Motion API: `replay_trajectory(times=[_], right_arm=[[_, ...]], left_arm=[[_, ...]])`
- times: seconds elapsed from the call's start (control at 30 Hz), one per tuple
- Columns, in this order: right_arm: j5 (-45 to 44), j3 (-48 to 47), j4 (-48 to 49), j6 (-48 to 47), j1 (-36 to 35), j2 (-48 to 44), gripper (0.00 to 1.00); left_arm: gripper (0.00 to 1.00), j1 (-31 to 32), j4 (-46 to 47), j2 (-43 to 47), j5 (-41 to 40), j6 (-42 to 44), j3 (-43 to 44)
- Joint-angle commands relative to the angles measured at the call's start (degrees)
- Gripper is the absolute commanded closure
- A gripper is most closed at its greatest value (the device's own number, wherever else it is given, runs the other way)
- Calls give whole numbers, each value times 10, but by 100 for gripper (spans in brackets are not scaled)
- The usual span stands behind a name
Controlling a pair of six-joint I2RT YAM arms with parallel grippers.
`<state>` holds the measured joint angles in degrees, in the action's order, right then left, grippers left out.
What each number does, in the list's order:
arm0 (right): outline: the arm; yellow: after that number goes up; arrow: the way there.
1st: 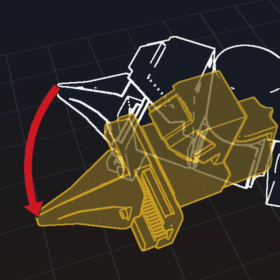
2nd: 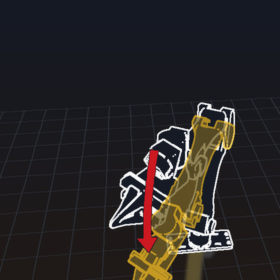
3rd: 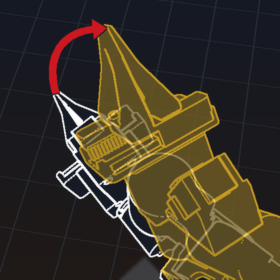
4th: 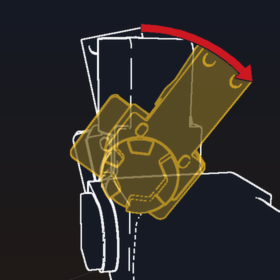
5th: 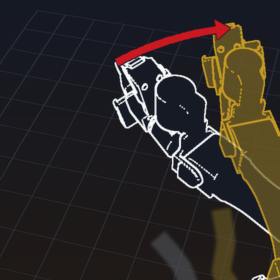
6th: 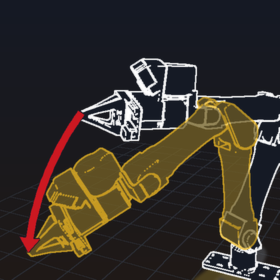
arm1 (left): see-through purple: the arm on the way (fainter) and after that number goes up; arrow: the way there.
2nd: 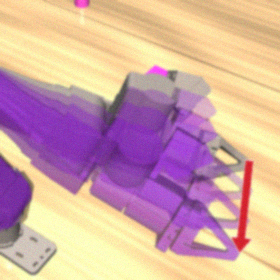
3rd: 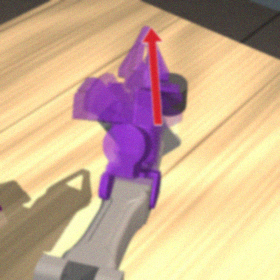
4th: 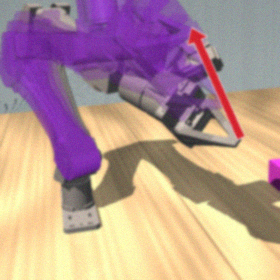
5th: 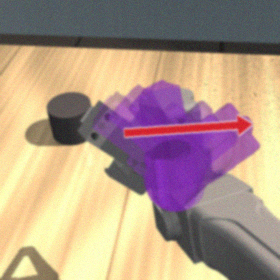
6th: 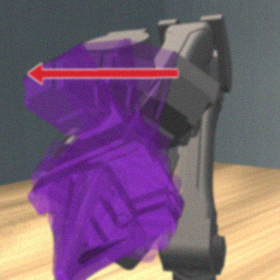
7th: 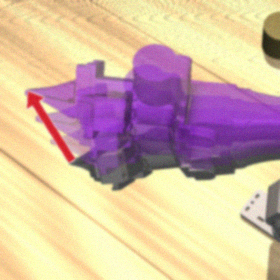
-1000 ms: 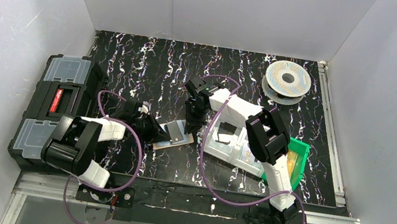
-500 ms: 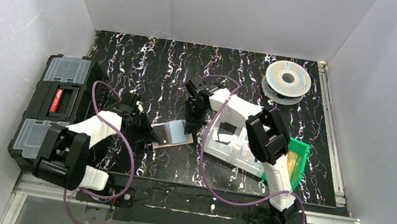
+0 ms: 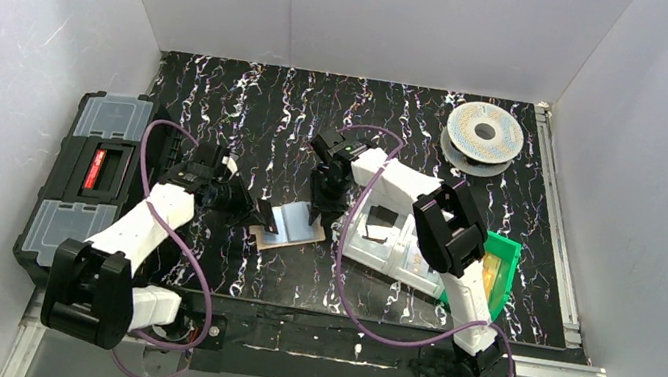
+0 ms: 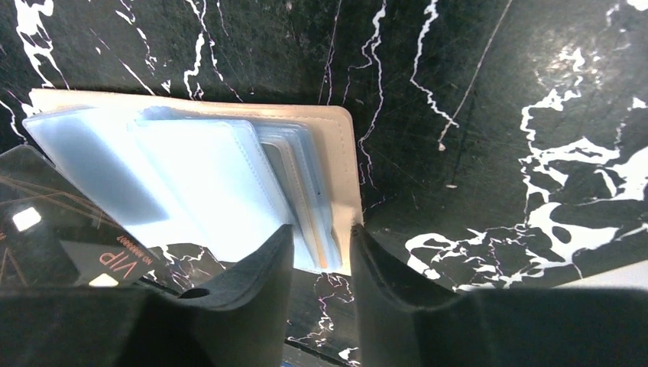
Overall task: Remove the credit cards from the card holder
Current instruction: Place the credit card in the storage box.
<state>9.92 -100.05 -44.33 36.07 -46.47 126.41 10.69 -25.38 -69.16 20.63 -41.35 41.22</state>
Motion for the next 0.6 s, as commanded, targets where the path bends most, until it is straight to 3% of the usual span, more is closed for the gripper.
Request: replay_trajectory(times=[0.0,0.17,0.27,0.4,0.57], right_arm=[[-11,-36,-24,-1,-1,-48,51],[43,-23,7,26,26,-115,23],[102,20,64,54,52,-175,15],[210,128,211,133,99,-252,9],[269,200,333,200,128,-305,7]], left_arm=[[100,-3,-36,24,29,13,37],[100,-4,-14,39,75,-8,71],[100,-3,8,44,101,-28,89],[100,-5,48,43,143,-66,109],[100,-10,142,38,206,-144,107]])
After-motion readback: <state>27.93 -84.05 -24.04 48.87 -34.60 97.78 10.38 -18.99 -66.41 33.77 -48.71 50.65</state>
